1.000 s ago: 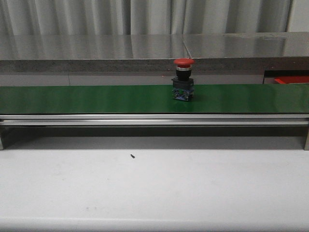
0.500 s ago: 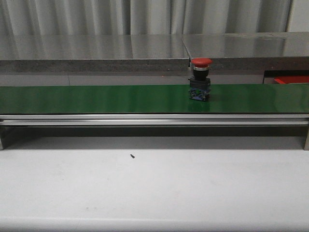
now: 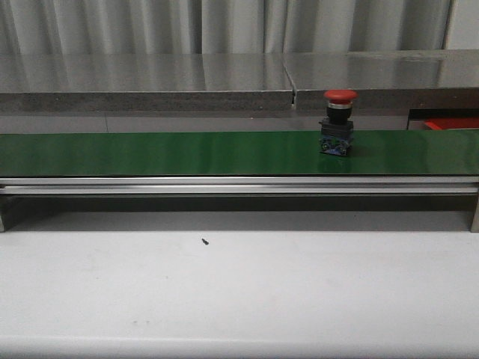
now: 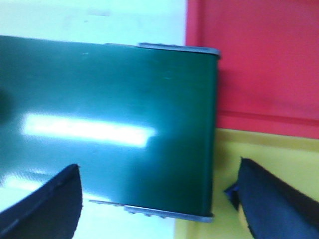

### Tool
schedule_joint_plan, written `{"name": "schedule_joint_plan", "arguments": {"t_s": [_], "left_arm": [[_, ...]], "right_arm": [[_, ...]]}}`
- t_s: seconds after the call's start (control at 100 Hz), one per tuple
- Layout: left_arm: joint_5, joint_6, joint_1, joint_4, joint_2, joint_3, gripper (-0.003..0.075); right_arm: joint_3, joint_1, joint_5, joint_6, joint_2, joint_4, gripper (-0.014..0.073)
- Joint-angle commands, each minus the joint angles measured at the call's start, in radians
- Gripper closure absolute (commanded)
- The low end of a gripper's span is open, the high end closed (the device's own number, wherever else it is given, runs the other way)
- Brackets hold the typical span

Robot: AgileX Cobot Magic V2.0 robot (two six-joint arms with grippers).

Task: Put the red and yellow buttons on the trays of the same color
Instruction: 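Lower the yellow button into the yellow tray and open the right gripper, then grasp the red button at the conveyor end with the right gripper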

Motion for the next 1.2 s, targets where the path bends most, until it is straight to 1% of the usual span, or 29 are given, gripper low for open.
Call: {"name": "schedule_joint_plan", "arguments": {"t_s": [0.0,0.16,0.33,0.47,0.7,0.9,0.95,1.0,1.19], "left_arm": [[-0.082,-0.007,-0.006,-0.014,0.006,-0.028,0.0739],[-0.082,-0.007,-0.006,-0.014,0.006,-0.028,0.0739],[-0.082,-0.007,-0.006,-0.014,0.006,-0.028,0.0739],[-0.082,-0.007,-0.006,-0.014,0.006,-0.028,0.0739],[-0.082,-0.007,-0.006,-0.014,0.006,-0.028,0.0739],[-0.082,-0.007,-0.006,-0.014,0.006,-0.028,0.0739],[-0.082,-0.007,-0.006,-0.014,0.006,-0.028,0.0739],[-0.082,-0.007,-0.006,-0.014,0.006,-0.028,0.0739],[-0.082,-0.007,-0.006,-0.014,0.006,-0.028,0.0739]], "right_arm": [[-0.027,0.045,-0.002,-0.070,-0.047,0.047,-0.0031],[-0.027,0.128,0.044,-0.120,-0.046,0.053,-0.0031],[-0.029,0.212,0.043,-0.225,-0.027,0.078,-0.0031],[-0.032,0.256,0.038,-0.244,0.018,0.113,-0.0031],[-0.032,0.293,-0.068,-0.244,0.076,0.117,-0.0031],[-0.032,0.295,-0.186,-0.244,0.101,0.119,-0.0025],[-0.032,0.295,-0.198,-0.244,0.107,0.118,-0.0003],[-0.032,0.295,-0.207,-0.244,0.112,0.118,0.0044],[-0.032,0.290,-0.208,-0.240,0.116,0.118,0.0346]]}}
